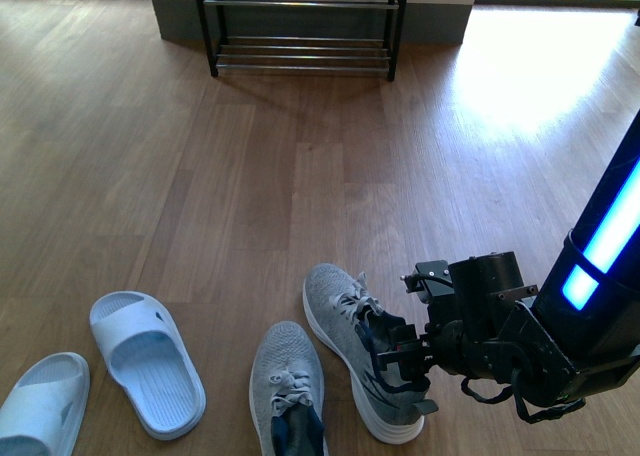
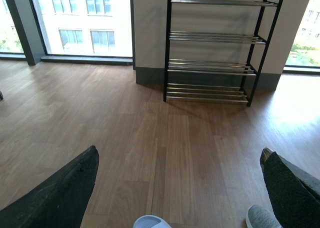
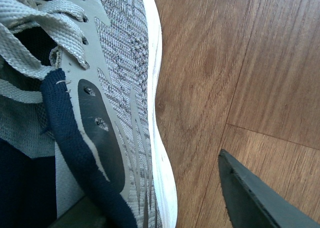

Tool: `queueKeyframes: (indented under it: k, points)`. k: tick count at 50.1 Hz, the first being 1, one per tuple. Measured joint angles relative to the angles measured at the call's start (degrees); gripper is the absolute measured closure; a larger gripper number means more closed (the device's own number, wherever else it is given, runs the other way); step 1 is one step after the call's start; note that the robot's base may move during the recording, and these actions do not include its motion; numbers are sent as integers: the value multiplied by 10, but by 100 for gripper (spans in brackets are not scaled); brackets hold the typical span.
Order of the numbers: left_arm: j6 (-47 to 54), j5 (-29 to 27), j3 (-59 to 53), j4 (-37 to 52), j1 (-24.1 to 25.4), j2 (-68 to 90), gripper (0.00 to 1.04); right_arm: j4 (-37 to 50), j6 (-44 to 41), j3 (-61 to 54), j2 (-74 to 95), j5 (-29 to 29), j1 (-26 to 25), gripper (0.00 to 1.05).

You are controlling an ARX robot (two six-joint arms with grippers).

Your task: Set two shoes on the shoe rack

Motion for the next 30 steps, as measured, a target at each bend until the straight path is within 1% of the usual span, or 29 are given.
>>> queueKeyframes:
  k: [1, 5, 8, 9, 12, 15, 22, 30]
  points:
    - [0, 0, 0, 0, 0, 0, 9, 2, -3, -2, 0, 1, -3, 61]
    - [0, 0, 0, 0, 0, 0, 9, 8, -10, -7, -1, 3, -8, 70]
    - [0, 0, 0, 0, 0, 0, 9, 12, -17, -17, -6, 10, -17, 79]
    - [0, 0, 0, 0, 0, 0, 9, 14, -21, -25, -10, 12, -24, 85]
    - [0, 0, 0, 0, 0, 0, 9, 16, -28, -41, -20, 20, -38, 96]
    - [0, 0, 0, 0, 0, 0, 9, 19, -33, -57, -33, 25, -51, 103]
    - [0, 0, 0, 0, 0, 0, 9, 25, -44, -100, -81, 30, -85, 103]
    - [0, 0, 0, 0, 0, 0, 9, 23, -64, -163, -174, 37, -136, 103]
